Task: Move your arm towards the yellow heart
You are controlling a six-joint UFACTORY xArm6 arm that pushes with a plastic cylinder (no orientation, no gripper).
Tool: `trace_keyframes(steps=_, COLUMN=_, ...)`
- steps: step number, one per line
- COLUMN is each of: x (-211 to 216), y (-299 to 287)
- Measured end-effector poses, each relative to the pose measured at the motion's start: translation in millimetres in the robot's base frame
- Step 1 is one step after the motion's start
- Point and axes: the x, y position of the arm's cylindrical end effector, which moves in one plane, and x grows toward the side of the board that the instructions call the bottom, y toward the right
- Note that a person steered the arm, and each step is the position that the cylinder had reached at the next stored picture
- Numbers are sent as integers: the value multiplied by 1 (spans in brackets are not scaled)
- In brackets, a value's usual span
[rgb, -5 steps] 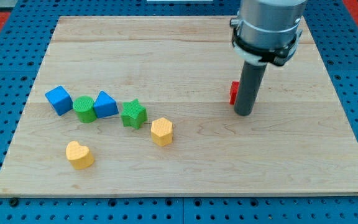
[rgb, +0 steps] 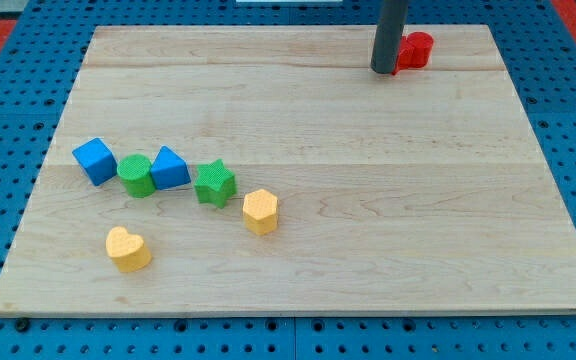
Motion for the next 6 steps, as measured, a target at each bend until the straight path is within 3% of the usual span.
trace_keyframes(steps=1, x=136, y=0)
trace_keyframes(steps=2, x=260, y=-38)
trace_keyframes(steps=3, x=327, y=-111)
trace_keyframes(steps=5, x=315, y=-373)
trace_keyframes(steps=6, x=267, y=-358)
